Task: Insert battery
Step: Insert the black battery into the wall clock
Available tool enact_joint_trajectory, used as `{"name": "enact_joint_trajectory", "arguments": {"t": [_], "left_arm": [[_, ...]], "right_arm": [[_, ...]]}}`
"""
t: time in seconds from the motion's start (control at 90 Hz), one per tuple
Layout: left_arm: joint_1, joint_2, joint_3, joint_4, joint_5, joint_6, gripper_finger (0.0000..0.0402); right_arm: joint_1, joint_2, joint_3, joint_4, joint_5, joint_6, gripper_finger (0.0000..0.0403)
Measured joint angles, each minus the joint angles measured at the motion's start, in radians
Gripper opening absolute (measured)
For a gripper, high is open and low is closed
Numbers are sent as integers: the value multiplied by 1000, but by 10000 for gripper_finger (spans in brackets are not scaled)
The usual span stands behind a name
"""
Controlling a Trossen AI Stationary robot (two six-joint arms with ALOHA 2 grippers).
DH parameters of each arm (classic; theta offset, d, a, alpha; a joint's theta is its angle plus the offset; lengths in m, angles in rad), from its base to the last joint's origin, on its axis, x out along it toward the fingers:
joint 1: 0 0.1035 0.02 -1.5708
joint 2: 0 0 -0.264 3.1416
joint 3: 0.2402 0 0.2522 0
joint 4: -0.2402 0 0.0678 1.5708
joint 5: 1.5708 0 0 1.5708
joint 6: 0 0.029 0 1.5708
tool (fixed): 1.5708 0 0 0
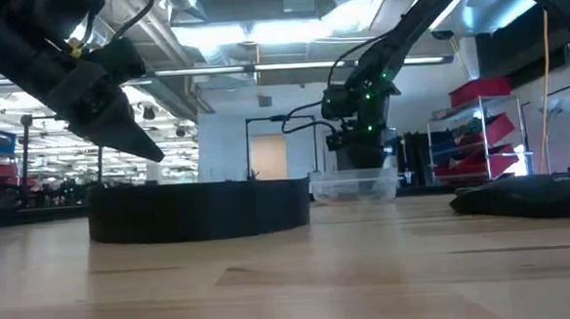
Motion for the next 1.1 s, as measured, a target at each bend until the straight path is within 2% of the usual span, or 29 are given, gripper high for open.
{"name": "enact_joint_trajectory", "arguments": {"t": [0.2, 0.356, 0.511, 0.644, 0.889, 1.0, 1.1], "left_arm": [[1, 0, 0, 0, -3, 9, 46], [1, 0, 0, 5, -11, 16, 46], [1, 0, 0, 5, -11, 15, 46], [1, 0, 0, 7, -11, 15, 46], [0, 0, 0, 4, -9, 4, 46], [0, 1, 0, 4, -9, 3, 46], [0, 2, 0, 3, -6, 3, 46]], "right_arm": [[35, -23, -2, -5, 37, 17, 50], [67, -72, -9, -24, 93, 38, 4], [92, -142, -5, -30, 96, 49, 0], [90, -140, -7, -42, 84, 68, 1], [89, -143, -6, -31, -53, 128, 7], [91, -144, -6, -50, -74, 204, 29], [91, -136, -5, -72, -93, 230, 72]]}}
